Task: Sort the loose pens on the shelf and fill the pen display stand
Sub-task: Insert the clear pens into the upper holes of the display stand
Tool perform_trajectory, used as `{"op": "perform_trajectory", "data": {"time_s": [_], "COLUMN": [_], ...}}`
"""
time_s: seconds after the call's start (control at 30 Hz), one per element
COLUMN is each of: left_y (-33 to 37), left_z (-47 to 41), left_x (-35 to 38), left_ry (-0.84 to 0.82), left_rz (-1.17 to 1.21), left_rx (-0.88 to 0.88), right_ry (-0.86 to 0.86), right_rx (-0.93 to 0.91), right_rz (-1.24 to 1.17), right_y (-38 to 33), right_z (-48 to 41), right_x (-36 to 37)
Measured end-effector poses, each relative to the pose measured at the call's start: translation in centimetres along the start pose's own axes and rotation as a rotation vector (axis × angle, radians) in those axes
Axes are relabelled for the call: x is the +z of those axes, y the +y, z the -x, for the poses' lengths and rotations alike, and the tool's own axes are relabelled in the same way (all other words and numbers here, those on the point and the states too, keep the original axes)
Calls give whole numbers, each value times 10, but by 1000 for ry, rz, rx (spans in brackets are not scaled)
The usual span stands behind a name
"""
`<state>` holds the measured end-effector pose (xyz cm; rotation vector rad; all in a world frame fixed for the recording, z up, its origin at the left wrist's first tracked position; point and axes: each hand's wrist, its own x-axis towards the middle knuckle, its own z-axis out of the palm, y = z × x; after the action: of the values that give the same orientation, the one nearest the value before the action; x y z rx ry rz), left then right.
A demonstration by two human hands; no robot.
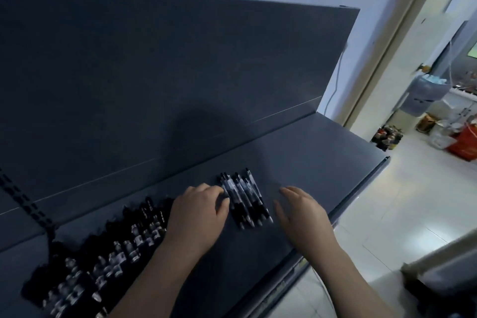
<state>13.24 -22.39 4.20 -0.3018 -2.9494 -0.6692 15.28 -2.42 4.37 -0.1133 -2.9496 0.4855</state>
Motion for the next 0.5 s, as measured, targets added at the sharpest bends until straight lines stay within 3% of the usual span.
{"op": "perform_trajectory", "data": {"time_s": [0.23,0.5], "left_y": [24,48], "left_z": [-42,-74], "left_x": [60,83], "left_ry": [-121,-35], "left_rz": [19,166], "left_rx": [-323,-679], "right_ry": [-105,-227], "right_rx": [-182,-382], "right_rz": [-35,-117], "right_y": [43,72], "right_z": [-75,-133], "right_x": [27,41]}}
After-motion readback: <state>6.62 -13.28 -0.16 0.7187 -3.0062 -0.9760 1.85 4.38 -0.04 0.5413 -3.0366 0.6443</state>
